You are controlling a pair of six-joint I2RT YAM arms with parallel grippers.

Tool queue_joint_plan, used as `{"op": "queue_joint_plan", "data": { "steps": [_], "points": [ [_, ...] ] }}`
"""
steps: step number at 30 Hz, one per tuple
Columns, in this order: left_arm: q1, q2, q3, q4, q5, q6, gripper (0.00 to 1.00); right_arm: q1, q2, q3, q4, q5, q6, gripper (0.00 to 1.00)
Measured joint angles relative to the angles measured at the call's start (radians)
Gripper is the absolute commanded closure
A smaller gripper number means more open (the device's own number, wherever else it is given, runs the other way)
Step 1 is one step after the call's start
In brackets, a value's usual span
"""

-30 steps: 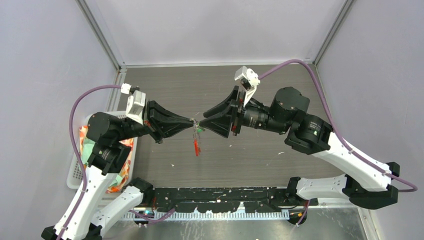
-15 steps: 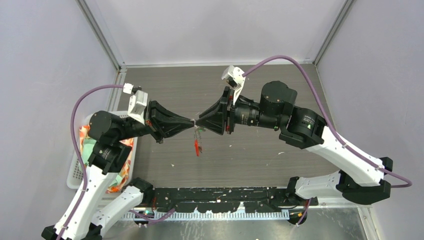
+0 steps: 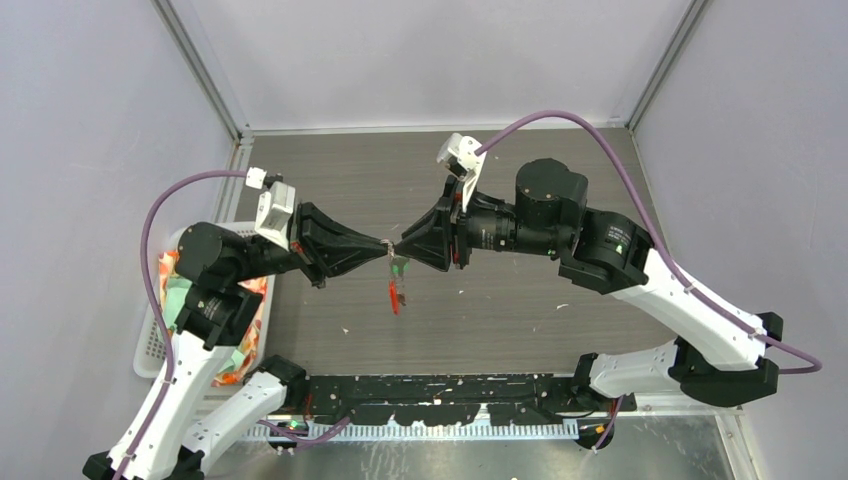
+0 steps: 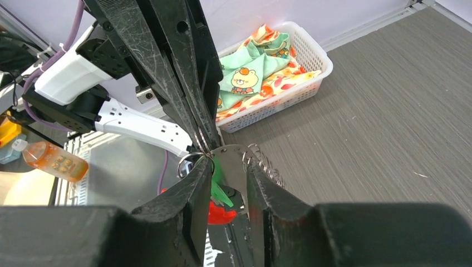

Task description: Put the keys on the keyring

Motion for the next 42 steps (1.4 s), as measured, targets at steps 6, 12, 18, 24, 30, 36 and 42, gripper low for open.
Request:
{"op": "queue_joint_plan", "data": {
  "steps": [6,12,18,24,30,36,42],
  "points": [
    [0.0,0.0,0.0,0.001,0.005,0.002,1.0,-0.002,0.018,0.085,-0.082,0.009,-0.042,0.6],
    [0.0,0.0,0.0,0.001,0.006,0.003,1.0,-0.002,0.018,0.117,-0.083,0.001,-0.055,0.6],
    [0.0,0.0,0.0,0.001,0.007,0.003,1.0,-0.002,0.05,0.117,-0.082,-0.017,-0.054,0.62],
    [0.0,-0.001,0.0,-0.002,0.007,0.003,1.0,-0.002,0.063,0.117,-0.069,-0.03,-0.05,0.65],
    [0.0,-0.005,0.0,-0.002,0.007,0.003,1.0,-0.002,0.065,0.117,-0.061,-0.039,-0.048,0.68],
    [0.0,-0.006,0.0,-0.002,0.007,0.003,1.0,-0.002,0.065,0.101,-0.066,-0.051,-0.048,0.68],
    [0.0,-0.006,0.0,-0.006,0.007,0.003,1.0,-0.002,0.065,0.085,-0.081,-0.068,-0.048,0.68]
  ]
}}
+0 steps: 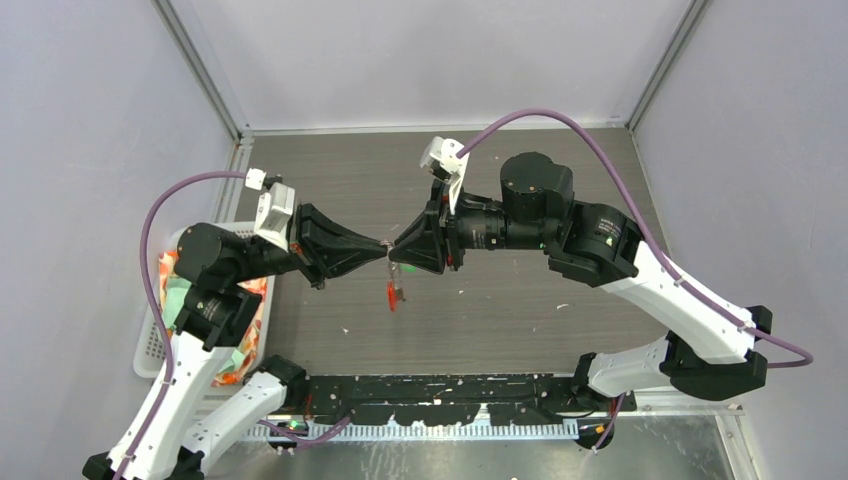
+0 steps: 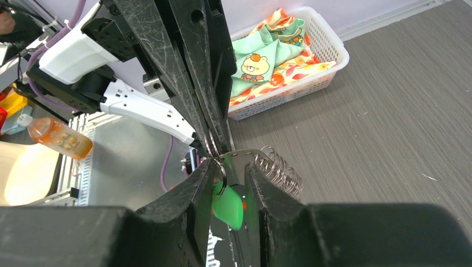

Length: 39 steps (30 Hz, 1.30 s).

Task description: Put the keys on the keyring

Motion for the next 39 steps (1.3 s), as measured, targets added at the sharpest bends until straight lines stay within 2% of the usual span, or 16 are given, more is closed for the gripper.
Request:
{"op": "queue_joint_plan", "data": {
  "steps": [9,18,25,29,36,39],
  "points": [
    [0.0,-0.002,0.0,0.0,0.0,0.0,1.0,0.0,0.009,0.055,-0.05,-0.001,-0.024,0.61],
    [0.0,-0.008,0.0,0.001,0.001,0.0,1.0,0.0,0.007,0.098,-0.047,-0.03,-0.061,0.63],
    [0.0,-0.008,0.0,0.0,0.001,0.0,1.0,0.0,0.044,0.111,-0.038,-0.082,-0.068,0.77],
    [0.0,-0.009,0.0,-0.001,0.005,0.0,1.0,0.0,0.063,0.113,-0.034,-0.105,-0.069,0.97],
    [0.0,-0.019,0.0,-0.008,0.009,-0.003,1.0,-0.002,0.065,0.114,-0.032,-0.132,-0.085,0.99],
    [0.0,-0.022,0.0,-0.018,0.016,0.01,0.7,-0.001,0.066,0.12,-0.045,-0.135,-0.089,0.99]
  ]
}}
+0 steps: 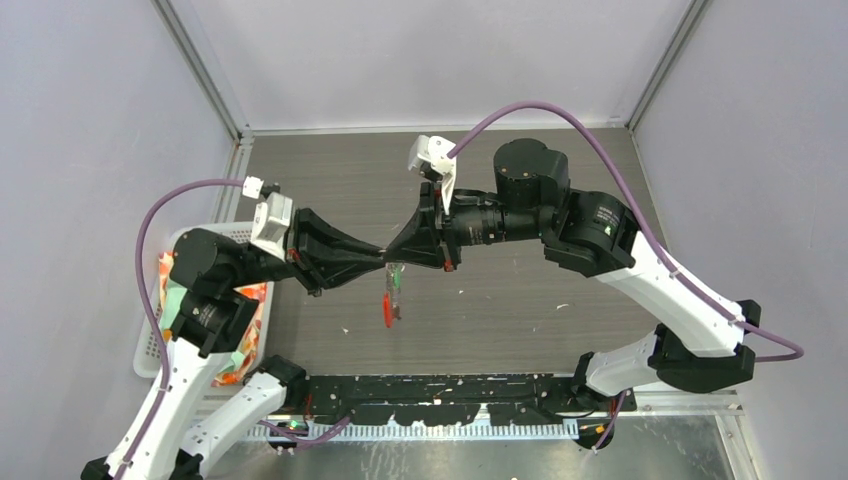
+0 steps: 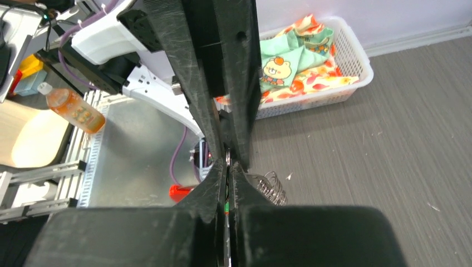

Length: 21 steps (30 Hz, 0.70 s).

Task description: Put the keys on the keyring

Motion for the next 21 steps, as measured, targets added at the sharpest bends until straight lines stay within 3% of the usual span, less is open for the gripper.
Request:
{"op": "queue_joint_plan", "data": {
  "steps": [2,4,9,14,21],
  "points": [
    [-0.001,-0.002,0.0,-0.018,0.011,0.037,0.59,0.0,0.012,0.031,-0.049,-0.002,-0.003,0.99],
    [-0.001,-0.004,0.005,-0.058,0.028,0.084,0.53,0.0,0.028,0.068,-0.094,-0.008,-0.009,0.99],
    [-0.001,0.037,0.083,-0.244,0.099,0.235,0.49,0.0,0.095,0.18,-0.23,-0.032,-0.037,0.99],
    [-0.001,0.115,0.185,-0.418,0.182,0.366,0.53,0.0,0.16,0.242,-0.349,-0.041,-0.066,0.99],
    [-0.001,0.171,0.229,-0.62,0.253,0.505,0.68,0.0,0.2,0.264,-0.445,-0.039,-0.085,0.99]
  ]
}}
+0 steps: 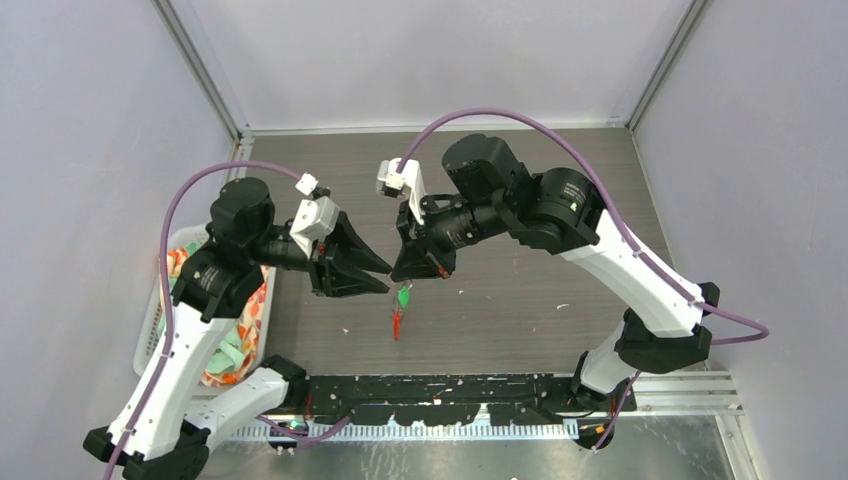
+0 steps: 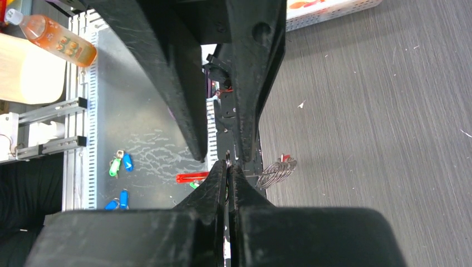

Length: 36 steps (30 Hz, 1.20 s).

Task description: Put the keys on the keyring

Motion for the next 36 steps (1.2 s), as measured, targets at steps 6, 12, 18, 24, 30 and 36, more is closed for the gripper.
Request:
{"op": "queue_joint_plan", "data": {
  "steps": [6,12,18,24,30,36],
  "points": [
    [0.0,0.038,0.017,-0.098,0.005,0.061,0.71,0.006,0.014,0.052,-0.035,0.003,-0.007,0.99],
    [0.0,0.046,0.037,-0.14,0.009,0.089,0.73,0.018,0.027,0.069,-0.06,0.017,-0.01,0.99],
    [0.0,0.045,0.054,-0.178,0.025,0.115,0.73,0.026,0.055,0.071,-0.084,0.04,-0.01,0.99],
    [0.0,0.043,0.054,-0.196,0.022,0.139,0.86,0.036,0.065,0.083,-0.093,0.048,-0.01,0.99],
    [0.0,0.052,0.054,-0.219,0.015,0.163,0.92,0.046,0.069,0.084,-0.101,0.055,-0.01,0.99],
    [-0.003,0.069,0.054,-0.246,0.011,0.185,1.0,0.048,0.073,0.084,-0.111,0.062,-0.012,0.99]
  ]
}}
